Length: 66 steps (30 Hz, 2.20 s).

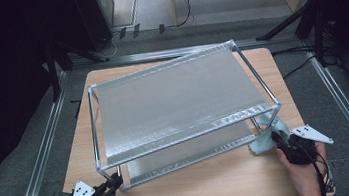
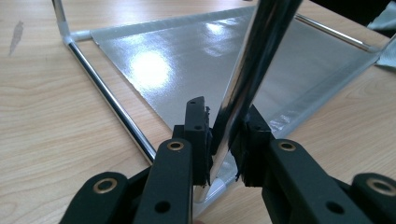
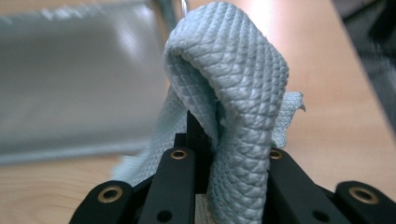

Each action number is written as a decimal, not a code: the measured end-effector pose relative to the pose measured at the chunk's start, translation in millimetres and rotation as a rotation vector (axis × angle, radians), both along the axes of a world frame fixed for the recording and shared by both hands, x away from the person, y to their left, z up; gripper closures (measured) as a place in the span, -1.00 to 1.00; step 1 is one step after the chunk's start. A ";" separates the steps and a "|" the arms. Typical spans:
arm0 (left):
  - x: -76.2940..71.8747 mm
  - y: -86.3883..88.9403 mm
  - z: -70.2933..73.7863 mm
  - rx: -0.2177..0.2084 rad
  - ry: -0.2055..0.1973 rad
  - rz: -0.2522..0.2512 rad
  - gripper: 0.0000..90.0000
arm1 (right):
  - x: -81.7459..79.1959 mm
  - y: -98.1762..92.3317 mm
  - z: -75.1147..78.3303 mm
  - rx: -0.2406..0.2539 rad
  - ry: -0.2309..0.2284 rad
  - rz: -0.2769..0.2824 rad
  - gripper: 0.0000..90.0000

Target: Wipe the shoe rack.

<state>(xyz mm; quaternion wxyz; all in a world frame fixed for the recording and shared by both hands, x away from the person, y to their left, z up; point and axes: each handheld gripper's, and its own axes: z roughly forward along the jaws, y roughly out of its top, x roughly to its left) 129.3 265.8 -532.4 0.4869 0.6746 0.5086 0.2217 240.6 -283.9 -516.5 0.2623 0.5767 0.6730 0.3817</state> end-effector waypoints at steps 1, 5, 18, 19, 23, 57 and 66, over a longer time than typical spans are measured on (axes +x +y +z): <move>-0.1 0.0 -0.3 -0.004 0.000 0.002 0.71 | -2.1 1.8 8.0 -0.005 -0.027 0.015 0.81; -0.6 -0.4 -0.2 0.006 -0.004 0.001 0.71 | -11.9 8.0 43.5 0.004 -0.142 0.043 0.81; -0.9 -1.4 -0.2 0.004 -0.006 0.000 0.71 | -9.7 13.5 32.7 0.020 -0.115 0.033 0.80; -0.9 -1.5 -0.2 0.005 -0.006 0.000 0.71 | -8.1 13.5 27.4 0.019 -0.096 0.033 0.80; -0.8 -1.4 -0.2 0.005 -0.007 -0.002 0.71 | 1.1 13.1 -2.5 0.017 0.015 0.029 0.80; -1.3 -8.3 -0.5 -0.003 -0.005 -0.039 0.72 | 14.4 53.8 2.9 0.005 -0.042 0.064 0.80; -3.1 -18.6 -0.4 0.001 -0.008 -0.080 0.72 | 21.6 40.5 -5.5 0.010 -0.036 -0.067 0.80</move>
